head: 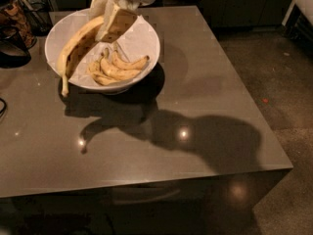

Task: Pick banana from white bowl

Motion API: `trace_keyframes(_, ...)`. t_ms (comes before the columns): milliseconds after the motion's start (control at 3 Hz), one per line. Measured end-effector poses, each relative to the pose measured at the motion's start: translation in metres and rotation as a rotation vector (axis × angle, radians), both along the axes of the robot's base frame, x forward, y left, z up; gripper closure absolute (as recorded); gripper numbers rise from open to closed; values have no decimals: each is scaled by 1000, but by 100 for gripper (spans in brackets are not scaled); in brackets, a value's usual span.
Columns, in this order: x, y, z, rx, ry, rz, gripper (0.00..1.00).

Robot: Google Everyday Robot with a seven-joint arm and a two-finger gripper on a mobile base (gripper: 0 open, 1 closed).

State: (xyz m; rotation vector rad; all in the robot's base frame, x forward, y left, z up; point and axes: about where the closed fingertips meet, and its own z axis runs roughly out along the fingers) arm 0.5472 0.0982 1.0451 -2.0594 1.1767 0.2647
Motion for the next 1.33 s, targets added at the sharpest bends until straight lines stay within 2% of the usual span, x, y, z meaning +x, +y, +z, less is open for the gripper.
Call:
trace_keyframes(333, -1, 0, -1, -2, 1, 1, 100)
trace_keyframes(667, -16, -2, 4, -7, 27, 1, 100)
trace_keyframes(1000, -32, -7, 7, 1, 42, -16, 100)
trace_keyframes(1333, -49, -20, 1, 37, 67, -58, 100)
